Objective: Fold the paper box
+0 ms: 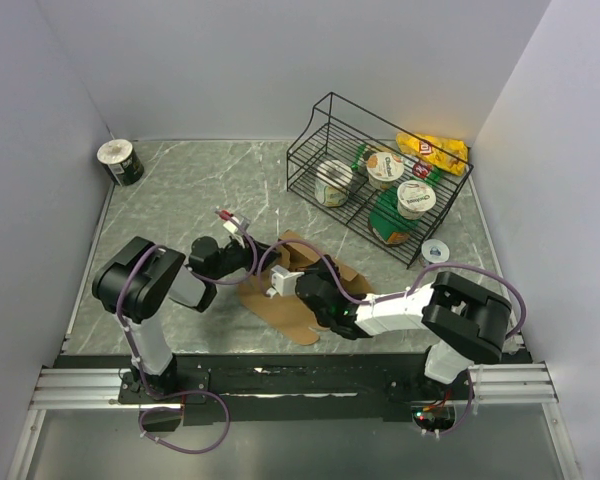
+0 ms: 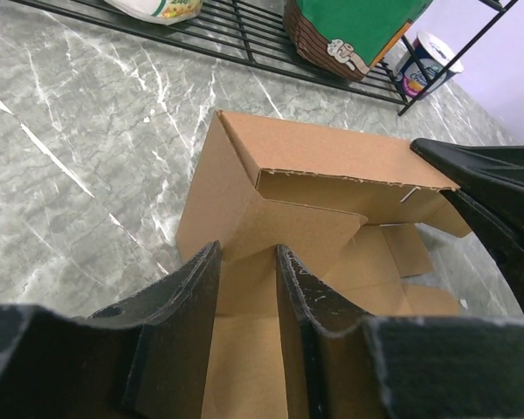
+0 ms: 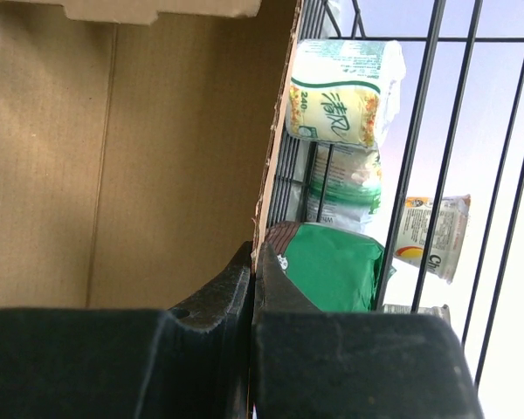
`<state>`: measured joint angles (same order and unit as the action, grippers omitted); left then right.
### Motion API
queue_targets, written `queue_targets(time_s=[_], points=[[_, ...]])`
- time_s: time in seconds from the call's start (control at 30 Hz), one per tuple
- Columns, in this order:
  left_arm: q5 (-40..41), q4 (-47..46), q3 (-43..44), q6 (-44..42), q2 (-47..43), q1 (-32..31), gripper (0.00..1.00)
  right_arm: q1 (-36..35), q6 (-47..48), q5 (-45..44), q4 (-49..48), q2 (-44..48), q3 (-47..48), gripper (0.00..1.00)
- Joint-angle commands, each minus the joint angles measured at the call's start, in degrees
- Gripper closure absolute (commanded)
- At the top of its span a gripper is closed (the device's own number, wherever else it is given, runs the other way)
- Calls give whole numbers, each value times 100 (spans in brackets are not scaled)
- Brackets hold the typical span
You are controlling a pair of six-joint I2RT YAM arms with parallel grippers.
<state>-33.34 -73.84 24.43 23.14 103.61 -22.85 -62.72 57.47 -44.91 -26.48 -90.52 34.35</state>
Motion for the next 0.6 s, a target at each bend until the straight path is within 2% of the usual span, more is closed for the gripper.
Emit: queue_targets(time_s=[0.0,0.07,0.23,0.4,0.43,0.57], points=[[178,-833,-25,-169,-43,-149,62,-135,27,272,266,-220,169,100],[328,-746,-26,-352,-60,-228,59,-153,88,245,161,-273,125,100],[1285,-666,-131,-670,-113,-430,55,-171,177,78,-120,-352,19,100],[1480,-815,-131,-705,9,-518,48,-153,-8,131,63,-308,72,100],[1497,-877,-131,-705,45,-536,43,-170,-78,149,107,-291,98,100],[1567,-1263,-122,-661,229,-615,43,-170,-263,271,319,-194,116,100]])
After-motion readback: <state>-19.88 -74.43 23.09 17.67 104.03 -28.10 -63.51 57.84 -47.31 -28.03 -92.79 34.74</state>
